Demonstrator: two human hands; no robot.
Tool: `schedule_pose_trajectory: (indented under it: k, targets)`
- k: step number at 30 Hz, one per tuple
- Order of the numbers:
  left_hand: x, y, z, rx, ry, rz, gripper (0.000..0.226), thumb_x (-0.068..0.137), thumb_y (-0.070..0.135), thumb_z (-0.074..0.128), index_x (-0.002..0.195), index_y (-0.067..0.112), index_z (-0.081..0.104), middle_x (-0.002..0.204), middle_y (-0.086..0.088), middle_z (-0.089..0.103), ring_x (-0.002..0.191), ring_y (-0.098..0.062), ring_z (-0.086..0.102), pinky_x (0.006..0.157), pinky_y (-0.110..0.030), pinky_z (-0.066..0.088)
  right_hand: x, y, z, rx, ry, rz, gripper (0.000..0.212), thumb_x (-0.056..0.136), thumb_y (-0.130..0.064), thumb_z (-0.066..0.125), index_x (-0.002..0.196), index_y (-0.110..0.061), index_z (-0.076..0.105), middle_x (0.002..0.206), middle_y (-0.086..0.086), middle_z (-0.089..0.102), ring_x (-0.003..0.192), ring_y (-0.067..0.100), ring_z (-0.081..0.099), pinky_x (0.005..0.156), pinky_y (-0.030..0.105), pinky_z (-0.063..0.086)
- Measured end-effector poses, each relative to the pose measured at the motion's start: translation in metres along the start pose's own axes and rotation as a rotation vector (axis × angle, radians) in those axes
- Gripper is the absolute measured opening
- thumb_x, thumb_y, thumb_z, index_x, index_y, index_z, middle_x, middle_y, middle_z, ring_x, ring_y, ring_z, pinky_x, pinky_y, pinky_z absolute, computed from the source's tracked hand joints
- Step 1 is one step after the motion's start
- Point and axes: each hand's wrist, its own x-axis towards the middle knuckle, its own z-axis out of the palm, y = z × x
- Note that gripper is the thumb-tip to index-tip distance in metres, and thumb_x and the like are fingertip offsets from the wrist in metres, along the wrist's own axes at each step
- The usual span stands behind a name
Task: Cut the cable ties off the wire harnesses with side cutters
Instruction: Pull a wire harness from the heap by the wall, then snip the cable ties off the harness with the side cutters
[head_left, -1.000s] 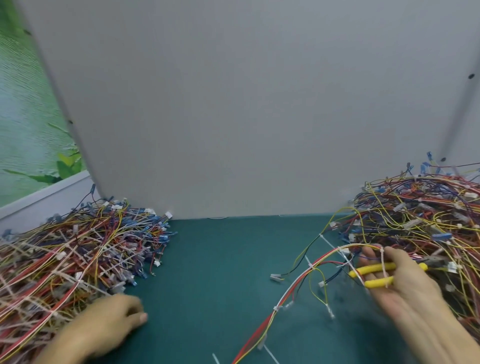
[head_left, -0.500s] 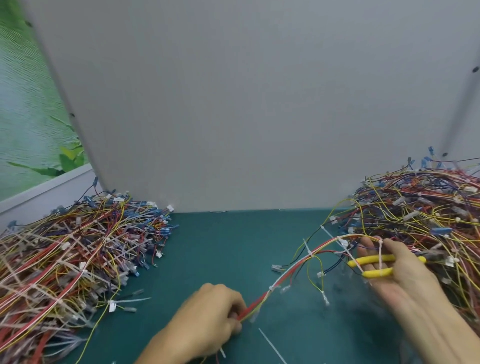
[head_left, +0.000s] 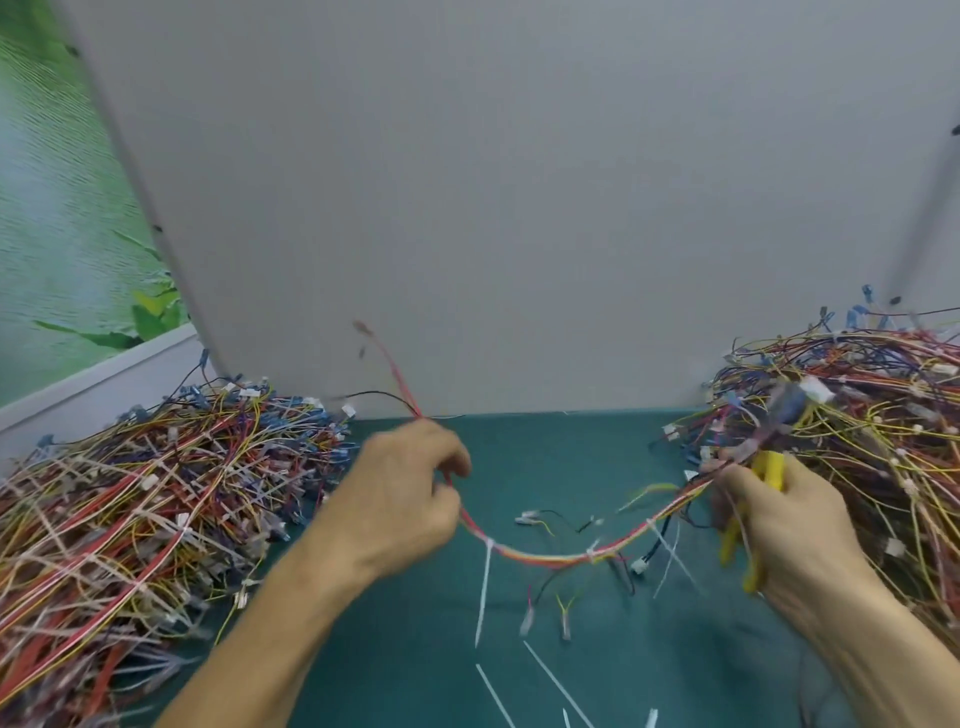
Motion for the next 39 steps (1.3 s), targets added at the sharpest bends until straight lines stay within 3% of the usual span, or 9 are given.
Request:
schedule_pose_trajectory:
  k: [4,7,10,15,22,26,29,33,39]
  targets:
    - [-0.026,-0.025,0.061,-0.138,-0.138,-0.205,0.006,0.079,0.020,0.069,0.085,0.019,0.069,0.083,0.009,0.066,0.079,-0.007,0.059,0.076,-0.013,0.042,-0.006,0.001,-0.001,-0.376,-0.140,-0.163,0.014,0.087,-0.010,0.063,0.074,-0.008,0.058,0.054,0.005,0.052,0.047,0.013,0.043,0.045,0.025,0.035]
    - [-0.037,-0.038,0.090,-0.180,-0.117,-0.254,0.023,0.077,0.008,0.074,0.090,0.024,0.063,0.094,0.012,0.060,0.076,0.001,0.056,0.071,-0.003,0.036,-0.007,0.004,0.000,-0.519,-0.210,-0.139,0.025,0.087,-0.018,0.063,0.078,0.003,0.053,0.059,0.011,0.047,0.055,0.019,0.039,0.053,0.031,0.031]
    - [-0.041,-0.041,0.103,-0.256,-0.045,-0.295,0.047,0.077,-0.001,0.069,0.116,0.023,0.058,0.130,0.014,0.045,0.082,0.001,0.059,0.076,0.000,0.036,-0.008,0.007,0.002,-0.609,-0.246,-0.089,0.029,0.084,-0.017,0.066,0.076,0.006,0.049,0.058,0.009,0.043,0.057,0.019,0.038,0.056,0.033,0.030]
    - [-0.041,-0.039,0.107,-0.292,0.049,-0.452,0.086,0.077,0.005,0.075,0.146,0.024,0.028,0.156,0.019,0.003,0.104,-0.011,0.057,0.091,-0.025,0.049,-0.006,0.019,0.004,-0.633,-0.281,0.065,0.037,0.087,-0.028,0.065,0.076,0.006,0.055,0.062,0.010,0.049,0.058,0.021,0.044,0.059,0.032,0.034]
    - [-0.035,-0.045,0.105,-0.411,0.274,-0.710,0.083,0.084,-0.006,0.056,0.151,0.008,0.010,0.159,-0.006,-0.003,0.116,-0.024,0.055,0.101,-0.036,0.045,-0.008,0.014,-0.003,-0.750,-0.510,0.143,0.038,0.090,-0.042,0.061,0.067,-0.016,0.046,0.055,0.001,0.040,0.052,0.018,0.038,0.056,0.029,0.028]
    - [-0.032,-0.057,0.104,-0.391,0.334,-0.894,0.073,0.083,0.000,0.058,0.145,-0.002,0.019,0.152,-0.022,0.017,0.123,-0.033,0.048,0.111,-0.047,0.033,-0.011,0.006,0.002,-0.874,-0.324,-0.031,0.042,0.091,-0.045,0.058,0.072,-0.011,0.042,0.066,0.002,0.049,0.063,0.019,0.042,0.055,0.033,0.028]
    - [-0.031,-0.065,0.104,-0.491,0.438,-0.973,0.040,0.078,-0.003,0.061,0.114,0.003,0.045,0.118,-0.021,0.054,0.105,-0.037,0.054,0.095,-0.051,0.045,-0.013,-0.002,0.004,-0.936,-0.235,-0.122,0.042,0.090,-0.050,0.056,0.072,-0.014,0.044,0.069,0.002,0.053,0.070,0.022,0.048,0.055,0.033,0.030]
    - [-0.029,-0.064,0.103,-0.901,0.429,-1.033,0.038,0.080,-0.019,0.056,0.084,0.016,0.041,0.094,-0.010,0.064,0.085,-0.025,0.065,0.071,-0.036,0.053,-0.014,0.000,0.006,-0.925,-0.197,-0.104,0.045,0.088,-0.057,0.054,0.068,-0.017,0.046,0.070,0.002,0.056,0.080,0.030,0.054,0.066,0.037,0.042]
    - [-0.029,-0.061,0.103,-1.103,0.270,-1.021,0.031,0.086,-0.018,0.052,0.115,-0.007,0.052,0.103,-0.016,0.065,0.080,-0.022,0.068,0.055,-0.018,0.057,-0.021,0.016,0.014,-1.032,-0.261,-0.028,0.043,0.084,-0.058,0.057,0.070,-0.018,0.048,0.076,0.002,0.057,0.084,0.031,0.057,0.073,0.038,0.048]
